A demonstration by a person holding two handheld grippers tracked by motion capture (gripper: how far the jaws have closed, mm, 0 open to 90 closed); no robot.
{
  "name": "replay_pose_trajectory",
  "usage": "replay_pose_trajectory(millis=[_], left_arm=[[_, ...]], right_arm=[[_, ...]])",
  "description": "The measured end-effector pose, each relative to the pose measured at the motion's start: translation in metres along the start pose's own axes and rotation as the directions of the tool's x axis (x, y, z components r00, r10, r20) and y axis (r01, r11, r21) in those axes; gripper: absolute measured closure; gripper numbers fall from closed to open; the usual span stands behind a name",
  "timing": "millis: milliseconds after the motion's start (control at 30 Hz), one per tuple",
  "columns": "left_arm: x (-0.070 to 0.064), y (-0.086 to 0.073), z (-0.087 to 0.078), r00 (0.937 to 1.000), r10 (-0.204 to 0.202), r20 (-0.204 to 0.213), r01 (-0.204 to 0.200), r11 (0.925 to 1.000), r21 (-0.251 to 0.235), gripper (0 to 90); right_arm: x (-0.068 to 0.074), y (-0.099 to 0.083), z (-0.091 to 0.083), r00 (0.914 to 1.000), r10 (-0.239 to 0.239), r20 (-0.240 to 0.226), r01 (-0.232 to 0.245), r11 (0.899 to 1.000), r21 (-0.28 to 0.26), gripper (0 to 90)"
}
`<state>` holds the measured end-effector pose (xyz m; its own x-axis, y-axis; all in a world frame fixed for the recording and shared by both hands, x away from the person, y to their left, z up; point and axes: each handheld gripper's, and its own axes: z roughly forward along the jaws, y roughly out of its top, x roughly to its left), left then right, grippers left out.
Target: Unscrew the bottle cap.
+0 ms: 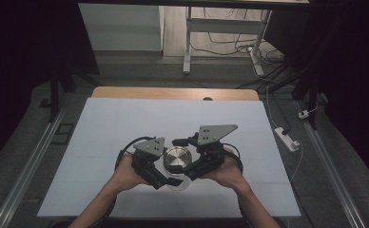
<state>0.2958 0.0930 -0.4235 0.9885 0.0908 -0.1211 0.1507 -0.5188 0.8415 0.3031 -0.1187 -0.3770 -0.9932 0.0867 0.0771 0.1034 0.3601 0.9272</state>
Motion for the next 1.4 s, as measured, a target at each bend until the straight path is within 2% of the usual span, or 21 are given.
replay_pose_trajectory(millis=[233,333,400,467,567,633,700,733,767,800,833,867,933,967,1000,1067,1167,1200,1233,1267,1400], left_arm=[[0.0,-0.002,0.001,0.9987,0.022,0.046,-0.022,0.9997,0.006,15.7],[-0.001,-0.001,0.001,0.9989,0.026,0.038,-0.026,0.9997,0.003,15.7],[0.0,-0.001,0.0,0.9998,0.018,0.008,-0.018,0.9998,0.004,15.7],[0.003,-0.002,-0.001,0.9971,-0.032,-0.069,0.032,0.9995,0.001,15.7],[0.007,-0.004,-0.001,0.9805,-0.094,-0.173,0.094,0.9955,-0.003,15.7],[0.009,-0.005,-0.001,0.9651,-0.134,-0.225,0.133,0.9909,-0.02,15.7],[0.007,-0.004,0.001,0.9466,-0.142,-0.29,0.145,0.9894,-0.011,15.7],[0.007,-0.004,0.001,0.9466,-0.142,-0.29,0.145,0.9894,-0.011,15.7],[0.004,-0.002,0.004,0.9341,-0.126,-0.334,0.137,0.9906,0.008,15.7],[0.004,-0.002,0.004,0.9341,-0.126,-0.334,0.137,0.9906,0.008,15.7],[0.001,0.0,0.006,0.9289,-0.116,-0.352,0.132,0.9911,0.02,15.7],[0.001,0.0,0.006,0.9289,-0.116,-0.352,0.132,0.9911,0.02,15.7],[0.0,0.001,0.006,0.9345,-0.099,-0.342,0.118,0.9925,0.033,15.7],[0.0,0.001,0.005,0.9414,-0.095,-0.324,0.109,0.9937,0.026,15.7],[0.002,0.0,0.003,0.9543,-0.09,-0.285,0.1,0.9947,0.021,15.7],[0.002,-0.001,-0.001,0.9762,-0.072,-0.204,0.072,0.9974,-0.011,15.7],[0.0,0.0,-0.004,0.9938,-0.028,-0.108,0.025,0.9993,-0.029,15.7],[0.0,0.0,-0.004,0.9938,-0.028,-0.108,0.025,0.9993,-0.029,15.7],[-0.001,0.001,-0.004,0.9965,-0.022,-0.08,0.02,0.9992,-0.036,15.7],[-0.003,0.003,-0.004,0.9989,-0.005,-0.048,0.003,0.9992,-0.04,15.7],[-0.007,0.005,0.002,0.999,0.035,0.028,-0.034,0.9989,-0.032,15.7]], right_arm=[[-0.002,-0.003,0.001,0.998,-0.038,-0.051,0.038,0.999,-0.003,19.6],[-0.001,-0.003,0.0,0.9963,-0.054,-0.067,0.054,0.998,-0.01,19.6],[-0.002,-0.003,0.0,0.9982,-0.027,-0.054,0.027,1.0,-0.008,19.2],[-0.005,-0.001,0.0,0.998,0.042,0.047,-0.042,0.999,-0.004,10.3],[-0.004,0.002,-0.003,0.9829,0.059,0.174,-0.061,0.998,0.003,7.4],[-0.003,0.003,-0.003,0.9647,0.077,0.252,-0.082,0.997,0.01,7.5],[-0.001,0.003,0.001,0.9462,0.091,0.311,-0.1,0.995,0.013,8.1],[-0.001,0.003,0.001,0.9462,0.091,0.311,-0.1,0.995,0.013,8.1],[0.0,0.0,0.008,0.9301,0.104,0.352,-0.115,0.993,0.013,8.5],[0.001,-0.001,0.012,0.9228,0.109,0.37,-0.121,0.993,0.01,9.5],[0.002,-0.002,0.016,0.9136,0.115,0.39,-0.129,0.992,0.011,10.9],[0.003,-0.004,0.019,0.9103,0.114,0.398,-0.128,0.992,0.008,14.3],[0.006,-0.005,0.022,0.9144,0.092,0.394,-0.103,0.995,0.007,18.8],[0.007,-0.004,0.022,0.9155,0.076,0.395,-0.09,0.996,0.018,19.0],[0.008,-0.002,0.02,0.92,0.061,0.387,-0.078,0.997,0.027,19.1],[0.007,0.0,0.016,0.9463,0.048,0.32,-0.06,0.998,0.028,19.2],[0.003,0.002,0.008,0.9852,0.013,0.171,-0.015,1.0,0.014,19.3],[0.003,0.002,0.008,0.9852,0.013,0.171,-0.015,1.0,0.014,19.3],[0.001,0.002,0.004,0.9937,0.01,0.112,-0.011,1.0,0.003,19.3],[-0.004,0.0,-0.001,0.9999,0.002,-0.016,-0.003,1.0,-0.025,19.3],[-0.012,-0.007,-0.006,0.985,-0.021,-0.171,0.009,0.998,-0.069,19.3]])
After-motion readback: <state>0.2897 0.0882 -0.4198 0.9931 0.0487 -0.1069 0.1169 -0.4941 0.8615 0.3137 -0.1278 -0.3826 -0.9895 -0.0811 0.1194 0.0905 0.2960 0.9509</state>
